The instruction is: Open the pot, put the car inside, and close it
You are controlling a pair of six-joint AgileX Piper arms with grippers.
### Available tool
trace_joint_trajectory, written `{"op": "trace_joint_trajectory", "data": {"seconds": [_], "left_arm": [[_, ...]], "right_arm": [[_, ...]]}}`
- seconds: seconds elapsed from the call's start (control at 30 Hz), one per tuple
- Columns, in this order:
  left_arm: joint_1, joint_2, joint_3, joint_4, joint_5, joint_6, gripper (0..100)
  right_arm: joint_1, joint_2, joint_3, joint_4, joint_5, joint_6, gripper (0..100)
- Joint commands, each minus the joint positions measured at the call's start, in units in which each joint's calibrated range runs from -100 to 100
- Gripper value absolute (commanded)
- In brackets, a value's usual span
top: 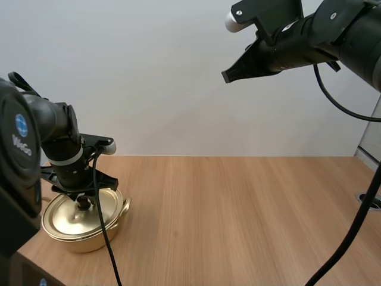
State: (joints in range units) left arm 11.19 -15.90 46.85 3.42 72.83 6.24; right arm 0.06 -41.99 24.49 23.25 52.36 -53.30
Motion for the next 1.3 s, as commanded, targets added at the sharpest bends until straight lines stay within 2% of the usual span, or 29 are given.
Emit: {"op": "trace_joint_trajectory", "data": {"seconds": [0.0, 0.13, 0.23, 0.37, 0.5, 0.6, 0.9, 0.97, 1.03, 1.1, 1.2, 1.27], "left_arm": [[-0.01, -0.7, -0.5, 0.3, -0.7, -0.5, 100], [-0.01, -4.3, -3.8, 0.7, -1.3, -4.2, 100], [-0.01, -10.0, -5.5, -1.6, -8.8, -3.8, 100], [-0.01, -22.4, -5.4, -12.3, -20.7, -3.4, 100], [-0.01, -37.3, -5.4, -24.5, -23.7, -3.0, 100], [-0.01, -49.6, -5.4, -29.1, -25.1, -1.6, 100], [-0.16, -74.4, -0.5, -29.7, -24.3, -1.6, 100], [-1.46, -75.5, 1.4, -28.6, -22.8, -1.6, 100], [-4.12, -75.5, 3.4, -24.4, -21.1, -1.6, 100], [-6.81, -75.5, 5.9, -20.4, -21.1, -1.6, 100], [-10.14, -75.5, 9.5, -12.3, -21.1, -4.0, 100], [-11.73, -75.5, 12.0, -7.6, -21.1, -9.3, 100]], "right_arm": [[0.0, 0.1, 0.1, 0.1, 0.7, 0.0, 0], [0.0, 0.1, 0.1, 0.1, 1.3, 0.0, 0], [0.0, 0.1, 0.1, 0.1, 1.3, 0.0, 0], [0.0, 0.1, 0.1, 0.1, 1.3, 0.0, 0], [0.0, 0.1, 1.5, 0.5, -2.9, 0.0, 0], [0.0, -0.6, 4.9, 1.3, -9.6, 0.0, 0], [0.0, -8.9, 18.4, 4.3, -30.0, -0.7, 0], [0.0, -12.3, 21.6, 4.1, -32.3, -0.7, 0], [0.0, -16.0, 25.0, 4.6, -33.2, -0.7, 0], [-0.1, -20.0, 28.1, 7.7, -33.2, 0.1, 0], [-2.8, -26.4, 33.9, 13.8, -29.8, 1.9, 0], [-5.2, -30.9, 38.5, 14.3, -29.2, 1.9, 0]]}}
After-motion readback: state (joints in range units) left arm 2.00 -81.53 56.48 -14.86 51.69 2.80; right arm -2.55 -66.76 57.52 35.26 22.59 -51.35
